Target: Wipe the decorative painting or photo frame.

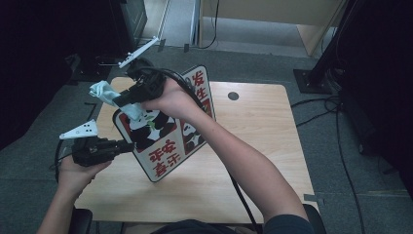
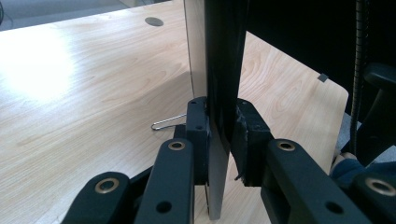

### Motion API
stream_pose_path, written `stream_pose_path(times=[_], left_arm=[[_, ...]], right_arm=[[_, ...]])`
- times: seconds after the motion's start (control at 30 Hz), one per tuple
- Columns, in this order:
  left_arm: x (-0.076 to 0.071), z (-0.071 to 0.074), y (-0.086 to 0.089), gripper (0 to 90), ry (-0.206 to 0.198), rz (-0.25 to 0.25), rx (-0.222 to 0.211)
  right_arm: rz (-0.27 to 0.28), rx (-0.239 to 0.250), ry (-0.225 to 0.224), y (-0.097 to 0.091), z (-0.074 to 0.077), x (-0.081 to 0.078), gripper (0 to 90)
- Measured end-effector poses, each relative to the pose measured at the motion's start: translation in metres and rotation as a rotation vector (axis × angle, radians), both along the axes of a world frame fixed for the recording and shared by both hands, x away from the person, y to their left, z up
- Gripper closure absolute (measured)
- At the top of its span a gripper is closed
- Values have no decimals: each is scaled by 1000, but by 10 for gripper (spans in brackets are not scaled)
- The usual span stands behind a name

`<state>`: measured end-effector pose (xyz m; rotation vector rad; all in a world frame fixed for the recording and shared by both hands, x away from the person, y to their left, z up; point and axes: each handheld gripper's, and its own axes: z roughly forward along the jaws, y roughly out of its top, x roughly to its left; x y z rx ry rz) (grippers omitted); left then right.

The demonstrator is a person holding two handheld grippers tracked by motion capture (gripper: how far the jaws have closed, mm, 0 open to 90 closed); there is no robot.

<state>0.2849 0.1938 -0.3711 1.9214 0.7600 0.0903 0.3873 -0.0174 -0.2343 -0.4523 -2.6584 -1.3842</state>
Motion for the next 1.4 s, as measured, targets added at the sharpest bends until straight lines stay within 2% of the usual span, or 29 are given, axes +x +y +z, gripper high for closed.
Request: stream_pose_path(times=[0.07,0.5,0.77,0.93,1.0,1.27,1.4], left_arm=[[0,0,0,785,0,1,0],[1,0,1,786,7,-6,-4],[1,0,1,787,10,-3,-4],[1,0,1,788,15,0,-2],[1,0,1,790,17,2,1],[1,0,1,789,17,-3,-2],[1,0,1,789,18,-2,-3]], right_arm=[[0,3,9,0,0,1,804],[-10,13,-5,-9,-2,4,804],[-12,11,3,-18,-2,13,804],[-10,9,-11,-25,-2,19,804],[-7,8,-32,-28,-2,20,803],[-18,14,2,-39,-2,28,803],[-26,13,1,-45,-2,32,804]])
